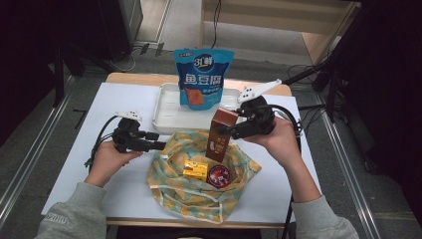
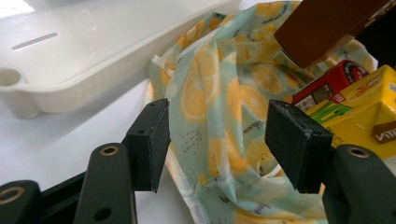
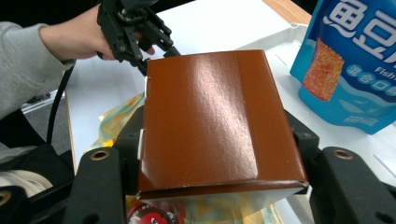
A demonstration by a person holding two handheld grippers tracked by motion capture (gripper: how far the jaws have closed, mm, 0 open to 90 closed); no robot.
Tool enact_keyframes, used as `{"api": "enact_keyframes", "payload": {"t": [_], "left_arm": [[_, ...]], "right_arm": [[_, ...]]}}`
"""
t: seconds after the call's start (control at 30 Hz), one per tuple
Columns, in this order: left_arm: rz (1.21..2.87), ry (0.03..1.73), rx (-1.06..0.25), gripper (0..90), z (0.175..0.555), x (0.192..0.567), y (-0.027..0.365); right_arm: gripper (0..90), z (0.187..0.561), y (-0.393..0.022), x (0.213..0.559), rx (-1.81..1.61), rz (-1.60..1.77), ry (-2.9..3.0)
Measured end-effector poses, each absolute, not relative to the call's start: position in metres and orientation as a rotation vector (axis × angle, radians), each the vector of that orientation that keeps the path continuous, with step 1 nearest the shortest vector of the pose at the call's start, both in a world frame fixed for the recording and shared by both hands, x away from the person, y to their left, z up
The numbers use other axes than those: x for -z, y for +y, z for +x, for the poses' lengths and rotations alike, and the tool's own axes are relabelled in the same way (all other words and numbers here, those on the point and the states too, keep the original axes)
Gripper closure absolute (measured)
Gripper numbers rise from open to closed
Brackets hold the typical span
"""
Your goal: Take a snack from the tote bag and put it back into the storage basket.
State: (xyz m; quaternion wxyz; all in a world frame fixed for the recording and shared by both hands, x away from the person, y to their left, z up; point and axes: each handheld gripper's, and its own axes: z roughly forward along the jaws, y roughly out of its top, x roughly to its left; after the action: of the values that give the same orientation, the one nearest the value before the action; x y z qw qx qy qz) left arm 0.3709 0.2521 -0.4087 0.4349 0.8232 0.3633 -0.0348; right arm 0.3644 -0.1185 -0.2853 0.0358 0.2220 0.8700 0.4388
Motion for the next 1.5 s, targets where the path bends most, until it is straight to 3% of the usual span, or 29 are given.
{"api": "enact_keyframes", "payload": {"t": [1.5], "left_arm": [[2.068,0.911,0.090,40.2,0.372,0.413,0.253]], "right_arm": [[42.4,0.427,-0.108,0.243,-1.310,0.783,2.572]]}}
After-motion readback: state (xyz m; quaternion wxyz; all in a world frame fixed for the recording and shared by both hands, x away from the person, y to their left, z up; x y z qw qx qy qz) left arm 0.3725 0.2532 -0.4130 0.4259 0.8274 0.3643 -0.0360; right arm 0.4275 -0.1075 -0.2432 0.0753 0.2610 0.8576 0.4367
